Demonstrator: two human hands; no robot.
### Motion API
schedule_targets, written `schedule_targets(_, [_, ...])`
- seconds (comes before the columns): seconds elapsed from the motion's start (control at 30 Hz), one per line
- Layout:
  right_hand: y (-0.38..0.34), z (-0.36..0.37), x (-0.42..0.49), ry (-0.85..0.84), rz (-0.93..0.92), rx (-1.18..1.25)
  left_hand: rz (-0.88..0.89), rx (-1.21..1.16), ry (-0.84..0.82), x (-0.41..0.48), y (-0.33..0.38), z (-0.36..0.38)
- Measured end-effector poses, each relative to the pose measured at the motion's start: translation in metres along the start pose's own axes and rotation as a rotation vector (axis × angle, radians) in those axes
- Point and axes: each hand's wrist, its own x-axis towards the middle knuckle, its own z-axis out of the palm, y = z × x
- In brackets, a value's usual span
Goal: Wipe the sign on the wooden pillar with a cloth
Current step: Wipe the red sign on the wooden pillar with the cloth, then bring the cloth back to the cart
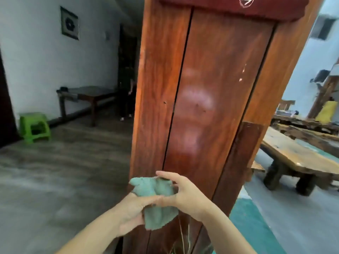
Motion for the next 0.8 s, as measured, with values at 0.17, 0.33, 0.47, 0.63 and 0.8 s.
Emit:
schedule_targets(0.17, [0.037, 0.112, -0.028, 0.006, 0.273, 0.473, -0.119, -0.123, 0.199, -0.087, -0.083, -0.065])
schedule_targets(0.33, [0.053, 0.183, -0.037, -0.361, 0.454, 0.837, -0.139, -0.236, 0.329, -0.154, -0.119, -0.121])
schedule_targets(0.47, [0.056, 0.230, -0.025, -0.519, 0.504, 0.804, -0.109, -0.291, 0.482, -0.195, -0.130, -0.160])
schedule_targets(0.63, [0.062, 0.294, 0.007, -0.798, 0.615, 0.743, -0.068, -0.293, 0.690, -0.235, -0.132, -0.199])
schedule_targets(0.8, [0.053, 0.360, 0.067, -0.995, 0.646, 0.700, -0.004, -0.222, 0.962, -0.259, -0.124, -0.243])
